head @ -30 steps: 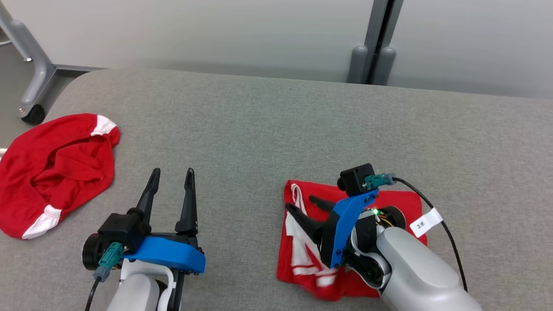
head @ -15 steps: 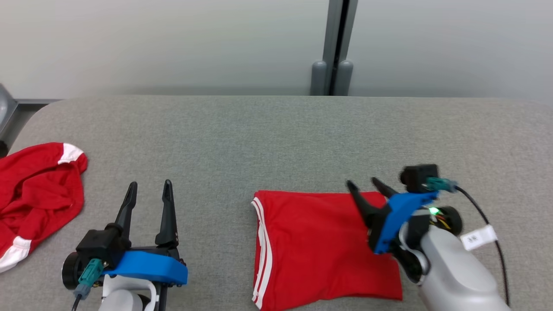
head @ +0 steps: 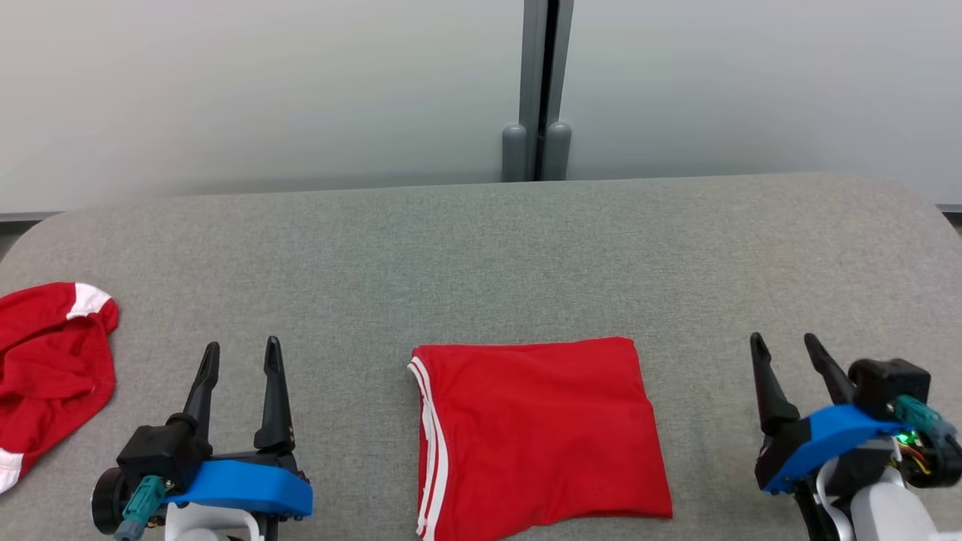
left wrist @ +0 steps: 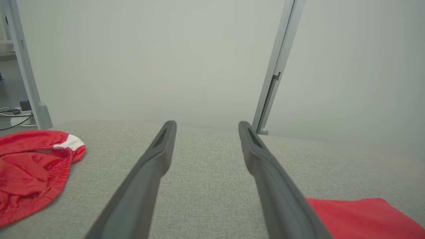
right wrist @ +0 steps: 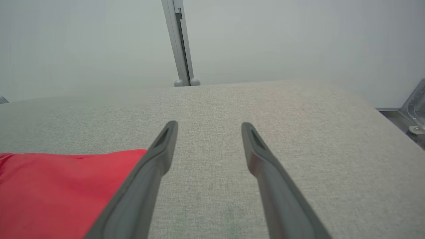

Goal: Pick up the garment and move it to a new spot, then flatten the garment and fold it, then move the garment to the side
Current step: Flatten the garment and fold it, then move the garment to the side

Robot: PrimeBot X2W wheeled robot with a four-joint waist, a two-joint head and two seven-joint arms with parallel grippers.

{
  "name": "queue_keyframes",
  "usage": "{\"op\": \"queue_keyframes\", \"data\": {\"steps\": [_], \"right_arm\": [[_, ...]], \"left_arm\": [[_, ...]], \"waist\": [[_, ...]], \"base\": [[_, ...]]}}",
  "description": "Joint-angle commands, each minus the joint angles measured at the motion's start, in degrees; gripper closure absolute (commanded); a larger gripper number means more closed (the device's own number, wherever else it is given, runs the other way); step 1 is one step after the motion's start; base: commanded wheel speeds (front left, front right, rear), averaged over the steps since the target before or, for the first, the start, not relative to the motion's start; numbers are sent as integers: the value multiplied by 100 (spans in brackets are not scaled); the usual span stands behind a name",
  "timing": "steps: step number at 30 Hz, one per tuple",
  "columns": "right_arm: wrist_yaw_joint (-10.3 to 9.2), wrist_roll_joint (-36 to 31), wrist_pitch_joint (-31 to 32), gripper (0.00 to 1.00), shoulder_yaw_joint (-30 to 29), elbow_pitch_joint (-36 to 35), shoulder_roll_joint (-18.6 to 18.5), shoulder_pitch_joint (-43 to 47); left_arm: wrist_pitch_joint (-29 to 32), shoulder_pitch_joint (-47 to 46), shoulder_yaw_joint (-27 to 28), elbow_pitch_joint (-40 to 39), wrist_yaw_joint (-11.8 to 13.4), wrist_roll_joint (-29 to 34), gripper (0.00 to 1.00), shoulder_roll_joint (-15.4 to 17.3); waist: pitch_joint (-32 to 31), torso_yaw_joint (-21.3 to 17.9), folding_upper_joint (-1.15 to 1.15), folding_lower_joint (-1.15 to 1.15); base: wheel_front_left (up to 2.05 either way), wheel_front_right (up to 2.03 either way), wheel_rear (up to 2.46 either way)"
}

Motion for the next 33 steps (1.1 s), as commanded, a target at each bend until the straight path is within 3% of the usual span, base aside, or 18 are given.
{"op": "queue_keyframes", "data": {"steps": [1,7,14,33], "right_arm": [[3,-126,-52,0,-69,-328,54,263],[3,-188,-136,0,-81,-1117,51,880],[3,-112,-61,0,-28,-1498,53,1314],[3,68,163,0,115,-1708,52,1418]], "left_arm": [[-23,68,-6,7,13,32,0,51],[-25,261,50,63,71,20,0,32],[-26,579,156,-28,123,51,0,5],[-26,564,102,143,77,99,0,46]], "waist": [[-56,-48,0,0],[-219,-111,0,0],[-320,-157,0,0],[-292,-99,0,0]], "base": [[0,0,0],[0,0,0],[0,0,0],[0,0,0]]}}
